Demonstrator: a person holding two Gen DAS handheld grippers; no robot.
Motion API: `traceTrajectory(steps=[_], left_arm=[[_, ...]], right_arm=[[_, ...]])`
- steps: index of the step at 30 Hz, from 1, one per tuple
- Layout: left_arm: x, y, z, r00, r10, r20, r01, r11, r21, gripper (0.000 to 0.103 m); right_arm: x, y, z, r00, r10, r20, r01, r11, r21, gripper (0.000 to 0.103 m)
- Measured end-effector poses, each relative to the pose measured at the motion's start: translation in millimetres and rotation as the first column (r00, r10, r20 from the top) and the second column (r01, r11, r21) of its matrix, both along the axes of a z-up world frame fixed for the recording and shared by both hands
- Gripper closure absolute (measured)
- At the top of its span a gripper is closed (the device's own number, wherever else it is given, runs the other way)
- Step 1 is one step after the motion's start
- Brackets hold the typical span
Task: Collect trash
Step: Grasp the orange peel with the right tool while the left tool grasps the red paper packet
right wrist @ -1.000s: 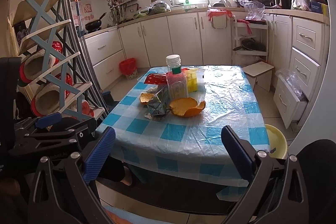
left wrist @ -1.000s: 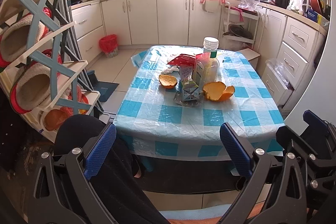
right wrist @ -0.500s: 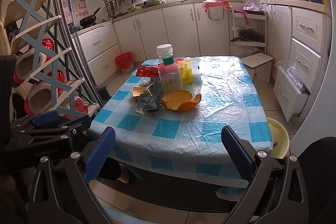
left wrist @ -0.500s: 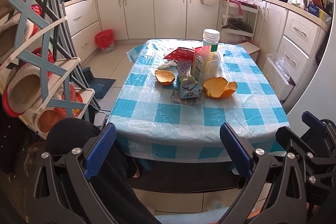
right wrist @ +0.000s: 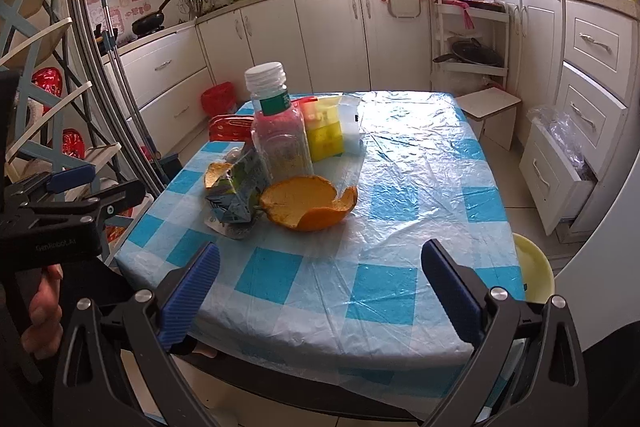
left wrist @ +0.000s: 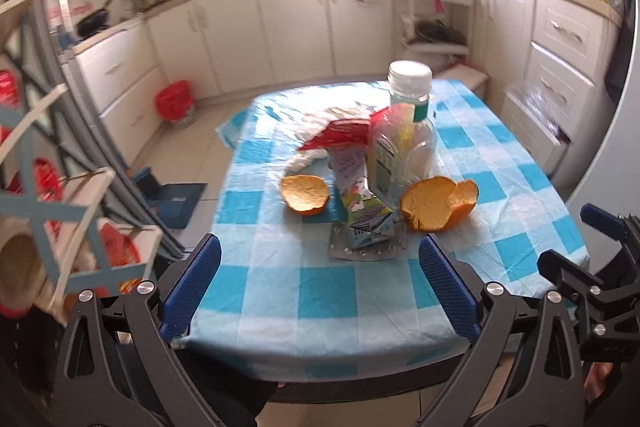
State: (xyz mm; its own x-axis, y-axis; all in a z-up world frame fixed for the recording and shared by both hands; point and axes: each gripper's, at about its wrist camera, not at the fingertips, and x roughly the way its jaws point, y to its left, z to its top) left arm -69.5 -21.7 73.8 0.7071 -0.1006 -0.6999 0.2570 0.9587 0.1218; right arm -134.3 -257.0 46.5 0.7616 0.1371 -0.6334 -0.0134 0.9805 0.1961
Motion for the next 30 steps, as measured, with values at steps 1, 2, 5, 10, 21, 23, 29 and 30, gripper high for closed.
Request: traceTrajectory(steps=[1, 2, 5, 10, 21, 23, 29, 30], left_arm=[[12.9, -2.0, -3.4, 1.0, -0.017, -0.004, 0.017, 1.0, 0.023, 0.008], [22.2, -3.8, -5.3, 1.0, -0.022, 0.01, 0.021, 0.999, 0.047, 0.008], [49.6, -6.0, -9.7, 0.998, -0.048, 0.028, 0.045, 0.995, 0.085, 0.008], [88.3, -21.1, -19.1, 0.988, -0.152, 0.022, 0.147, 0.978, 0.148, 0.011], [147.4, -42.8, -35.5, 0.982, -0.183, 0.042, 0.169, 0.958, 0.23, 0.018], [154.5, -43.9, -36.7, 0.981, -0.185, 0.05, 0.169, 0.959, 0.229, 0.03], [163.4, -36.9, -39.2, 0.974, -0.223, -0.029, 0.225, 0.967, 0.118, 0.102], [160.7, -36.1, -37.9, 0.974, -0.227, -0.026, 0.228, 0.967, 0.113, 0.103]], right_arm=[[2.2, -2.4, -2.8, 1.0, -0.002, -0.009, 0.002, 1.0, 0.004, 0.006], [4.5, -4.2, -5.0, 1.0, -0.007, -0.017, 0.007, 1.0, 0.009, 0.006], [7.4, -10.5, -16.5, 0.998, -0.019, -0.056, 0.021, 0.999, 0.035, 0.006], [15.2, -16.2, -31.1, 0.993, -0.022, -0.119, 0.03, 0.997, 0.07, 0.006], [25.5, -20.2, -44.3, 0.987, -0.026, -0.158, 0.041, 0.995, 0.088, 0.006], [27.1, -21.3, -45.9, 0.986, -0.03, -0.163, 0.045, 0.995, 0.089, 0.006], [33.9, -21.6, -48.0, 0.985, -0.033, -0.169, 0.049, 0.994, 0.093, 0.006], [34.9, -21.5, -48.0, 0.985, -0.031, -0.167, 0.048, 0.994, 0.096, 0.006]])
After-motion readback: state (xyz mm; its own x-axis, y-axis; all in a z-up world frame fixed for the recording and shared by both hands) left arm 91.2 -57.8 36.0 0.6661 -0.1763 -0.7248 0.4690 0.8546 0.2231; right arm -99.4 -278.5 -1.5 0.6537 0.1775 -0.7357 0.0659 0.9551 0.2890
